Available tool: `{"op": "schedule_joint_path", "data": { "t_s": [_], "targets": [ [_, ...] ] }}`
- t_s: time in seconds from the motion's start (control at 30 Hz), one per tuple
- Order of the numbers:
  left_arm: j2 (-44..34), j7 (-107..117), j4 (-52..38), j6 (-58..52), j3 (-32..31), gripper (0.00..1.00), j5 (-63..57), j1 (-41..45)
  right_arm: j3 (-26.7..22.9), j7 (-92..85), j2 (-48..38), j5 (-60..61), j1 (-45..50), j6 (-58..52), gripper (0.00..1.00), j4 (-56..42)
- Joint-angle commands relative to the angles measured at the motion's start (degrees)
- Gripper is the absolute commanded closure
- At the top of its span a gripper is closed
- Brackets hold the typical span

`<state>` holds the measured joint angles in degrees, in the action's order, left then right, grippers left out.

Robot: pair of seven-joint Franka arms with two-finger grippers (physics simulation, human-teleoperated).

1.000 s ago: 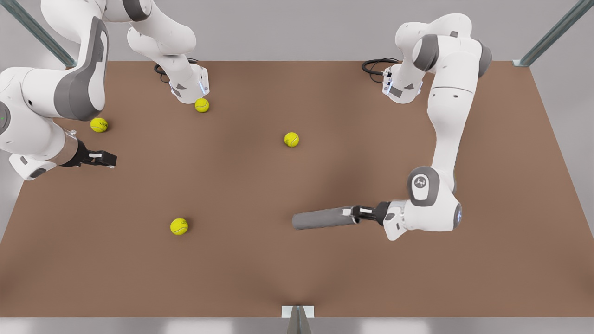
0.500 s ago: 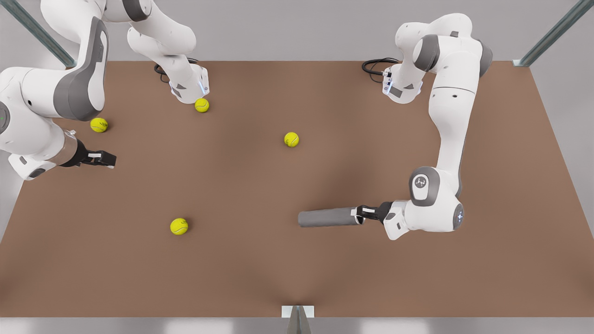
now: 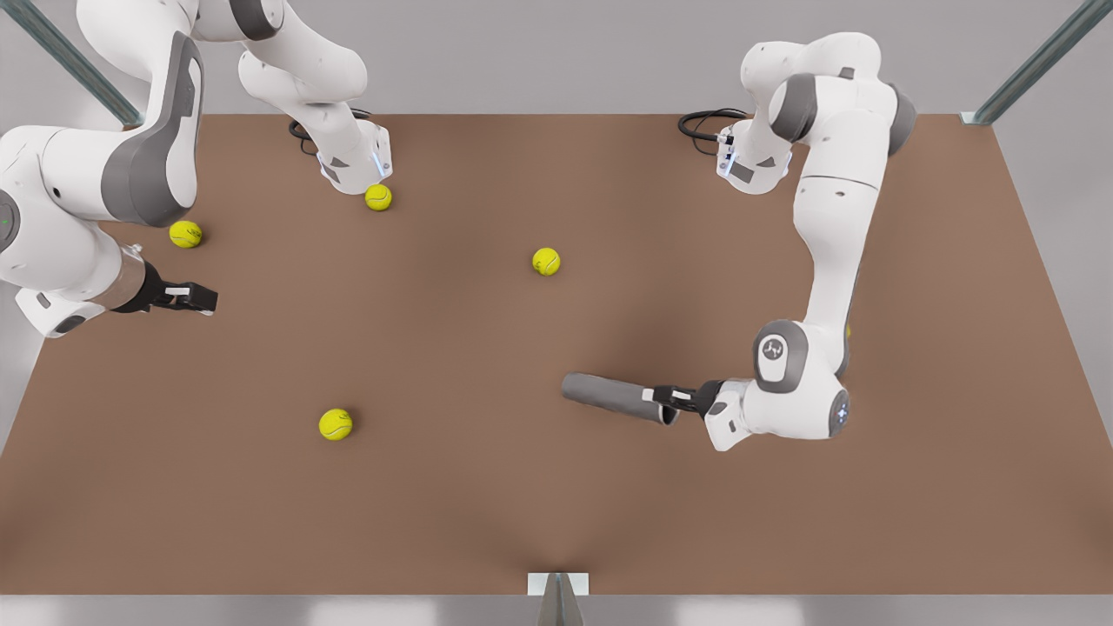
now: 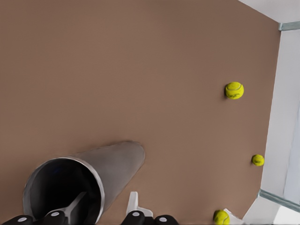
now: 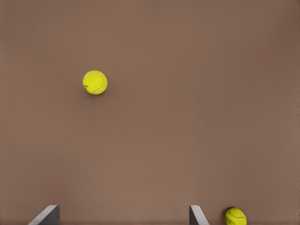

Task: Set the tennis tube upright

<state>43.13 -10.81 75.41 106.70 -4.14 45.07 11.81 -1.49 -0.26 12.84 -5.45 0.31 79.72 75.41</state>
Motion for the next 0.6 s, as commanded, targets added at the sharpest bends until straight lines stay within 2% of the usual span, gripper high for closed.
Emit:
{"op": "schedule_joint_path", "data": {
  "t_s": [0.0, 0.17, 0.27, 0.57],
  "targets": [
    [0.0, 0.0, 0.0, 0.0, -0.1, 0.41, 0.1, 0.0, 0.0, 0.0, 0.0, 0.0, 0.0, 0.0, 0.00, 0.0],
    [0.9, -0.2, 0.0, -0.4, -0.7, 0.41, 0.4, 0.0, 0.0, 0.0, 0.0, -0.1, 0.0, 0.0, 0.00, 0.0],
    [0.9, -0.2, 0.0, -1.9, -0.7, 0.79, 0.4, 0.0, 0.0, 0.0, 0.0, 0.0, 0.0, 0.0, 0.00, 0.0],
    [0.8, 0.5, -0.1, -3.1, -0.5, 0.79, 0.4, -0.3, 0.0, 0.0, 0.0, -0.1, 0.0, 0.0, 0.00, 0.0]
  ]
}}
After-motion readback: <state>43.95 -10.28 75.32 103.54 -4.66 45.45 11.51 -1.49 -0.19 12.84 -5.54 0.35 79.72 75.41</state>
